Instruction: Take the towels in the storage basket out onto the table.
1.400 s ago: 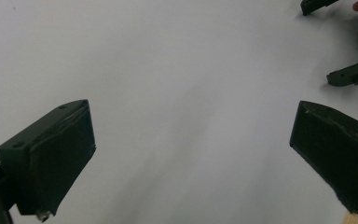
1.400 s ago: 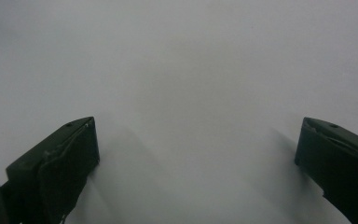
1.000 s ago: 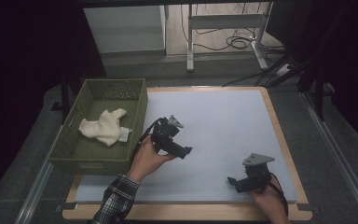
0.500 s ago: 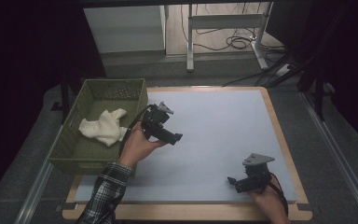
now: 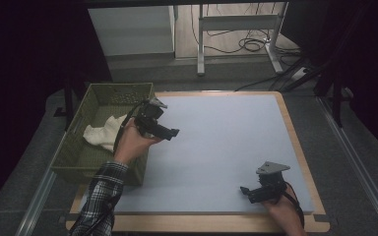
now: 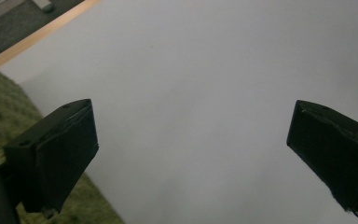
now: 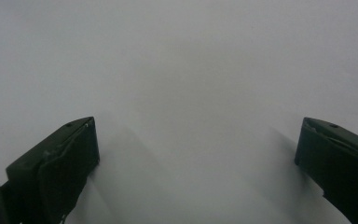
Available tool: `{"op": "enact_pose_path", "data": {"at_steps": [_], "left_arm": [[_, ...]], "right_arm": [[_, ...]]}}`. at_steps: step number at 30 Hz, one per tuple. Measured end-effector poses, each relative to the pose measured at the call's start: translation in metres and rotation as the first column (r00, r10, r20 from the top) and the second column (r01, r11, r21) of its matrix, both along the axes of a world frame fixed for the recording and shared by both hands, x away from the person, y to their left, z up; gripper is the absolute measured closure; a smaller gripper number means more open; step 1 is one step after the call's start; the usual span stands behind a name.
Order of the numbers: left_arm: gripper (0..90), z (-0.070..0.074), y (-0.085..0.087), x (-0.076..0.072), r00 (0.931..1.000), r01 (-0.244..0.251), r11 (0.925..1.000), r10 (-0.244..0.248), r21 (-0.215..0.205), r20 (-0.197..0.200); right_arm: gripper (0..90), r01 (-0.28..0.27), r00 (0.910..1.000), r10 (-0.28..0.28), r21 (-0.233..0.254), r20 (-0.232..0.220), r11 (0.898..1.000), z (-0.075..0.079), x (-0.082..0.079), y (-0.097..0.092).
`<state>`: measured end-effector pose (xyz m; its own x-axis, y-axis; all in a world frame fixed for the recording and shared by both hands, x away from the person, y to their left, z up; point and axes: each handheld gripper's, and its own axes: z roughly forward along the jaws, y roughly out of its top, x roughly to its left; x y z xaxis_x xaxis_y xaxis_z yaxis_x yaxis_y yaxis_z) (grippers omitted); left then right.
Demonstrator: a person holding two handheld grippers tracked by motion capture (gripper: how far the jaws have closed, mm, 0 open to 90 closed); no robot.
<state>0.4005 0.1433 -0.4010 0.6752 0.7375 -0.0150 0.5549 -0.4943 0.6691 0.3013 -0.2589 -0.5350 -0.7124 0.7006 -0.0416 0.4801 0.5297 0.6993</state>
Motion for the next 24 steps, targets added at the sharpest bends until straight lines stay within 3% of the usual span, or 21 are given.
{"op": "enact_pose_path", "data": {"at_steps": [7,15,20,24], "left_arm": [[2.6,0.002,0.029,0.008,0.9972,-0.074,0.9972,0.074,0.008,0.013],[2.7,0.004,0.059,0.013,0.9892,-0.145,0.9891,0.145,0.024,0.024],[2.8,0.001,0.079,0.018,0.9811,-0.193,0.9806,0.192,0.034,0.021],[2.5,-0.004,0.096,0.021,0.9730,-0.231,0.9728,0.231,0.018,0.010]], "right_arm": [[0.0,0.000,1.0000,0.000,0.000,0.000,1.000,0.000,0.000,0.000],[0.0,0.000,1.0000,0.000,0.000,0.000,1.000,0.000,0.000,0.000],[0.0,0.000,1.0000,0.000,0.000,0.000,1.000,0.000,0.000,0.000],[0.0,-0.001,1.0000,0.001,-0.002,0.001,1.000,0.000,0.000,0.000]]}}
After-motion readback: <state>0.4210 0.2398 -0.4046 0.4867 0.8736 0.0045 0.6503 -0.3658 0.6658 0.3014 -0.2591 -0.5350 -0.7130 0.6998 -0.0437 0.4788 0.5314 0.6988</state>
